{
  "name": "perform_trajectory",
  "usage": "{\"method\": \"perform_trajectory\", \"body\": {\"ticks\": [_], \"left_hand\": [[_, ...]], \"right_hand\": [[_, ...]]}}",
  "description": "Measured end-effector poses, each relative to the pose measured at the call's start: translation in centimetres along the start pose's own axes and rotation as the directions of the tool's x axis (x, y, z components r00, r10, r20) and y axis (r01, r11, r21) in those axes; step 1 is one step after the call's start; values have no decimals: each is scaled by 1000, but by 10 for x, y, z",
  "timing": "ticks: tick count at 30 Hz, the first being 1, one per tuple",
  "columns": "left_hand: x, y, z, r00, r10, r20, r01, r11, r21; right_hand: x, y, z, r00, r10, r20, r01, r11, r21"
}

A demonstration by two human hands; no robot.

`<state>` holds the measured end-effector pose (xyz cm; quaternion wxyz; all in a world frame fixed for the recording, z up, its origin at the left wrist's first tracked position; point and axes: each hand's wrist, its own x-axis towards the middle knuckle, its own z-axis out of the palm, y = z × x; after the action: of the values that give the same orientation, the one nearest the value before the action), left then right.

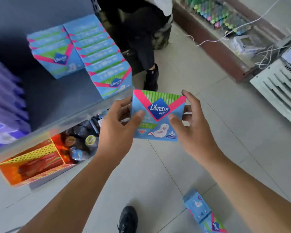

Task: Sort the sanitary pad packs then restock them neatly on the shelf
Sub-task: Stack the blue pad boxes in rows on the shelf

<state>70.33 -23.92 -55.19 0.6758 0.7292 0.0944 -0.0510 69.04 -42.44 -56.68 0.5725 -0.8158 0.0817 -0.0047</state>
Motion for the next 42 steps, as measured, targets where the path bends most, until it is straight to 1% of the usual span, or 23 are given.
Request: {"method": "perform_trajectory", "body": {"ticks": [4, 8, 10, 16, 19, 22, 25, 28, 34, 36, 39, 42], "left_hand": [[5, 21, -67, 992, 15, -127, -19, 999, -33], [12, 30, -114, 962, 56, -268, -73, 996, -51], [18, 29, -130, 946, 79, -314, -95, 995, -35], [48, 11, -168, 904, 84, -419, -85, 996, 17], [71, -6, -180, 866, 94, -491, -78, 996, 53], [98, -21, -190, 831, 103, -547, -56, 993, 102], [126, -36, -200, 837, 107, -537, -53, 992, 115], [151, -47, -206, 848, 126, -514, -48, 986, 161], [184, -56, -208, 881, 115, -459, -37, 984, 176], [190, -56, -207, 886, 112, -451, -30, 982, 185], [196, -55, -205, 890, 109, -443, -23, 981, 195], [198, -56, -202, 888, 106, -447, -14, 979, 204]], "right_hand": [[23, -54, 48, 983, -137, 124, 139, 990, -9], [46, -90, 91, 936, -248, 248, 261, 965, -23], [60, -101, 109, 906, -288, 309, 321, 945, -59], [116, -127, 152, 802, -312, 509, 465, 861, -204], [143, -132, 174, 770, -322, 551, 517, 822, -241], [170, -136, 193, 777, -354, 521, 547, 789, -280], [192, -140, 205, 784, -382, 489, 569, 757, -321], [210, -141, 214, 762, -376, 527, 603, 710, -365], [236, -143, 229, 703, -358, 614, 694, 535, -482], [241, -143, 231, 696, -342, 631, 704, 499, -506], [249, -144, 231, 706, -333, 625, 700, 466, -542], [256, -142, 226, 731, -327, 599, 675, 481, -560]]}}
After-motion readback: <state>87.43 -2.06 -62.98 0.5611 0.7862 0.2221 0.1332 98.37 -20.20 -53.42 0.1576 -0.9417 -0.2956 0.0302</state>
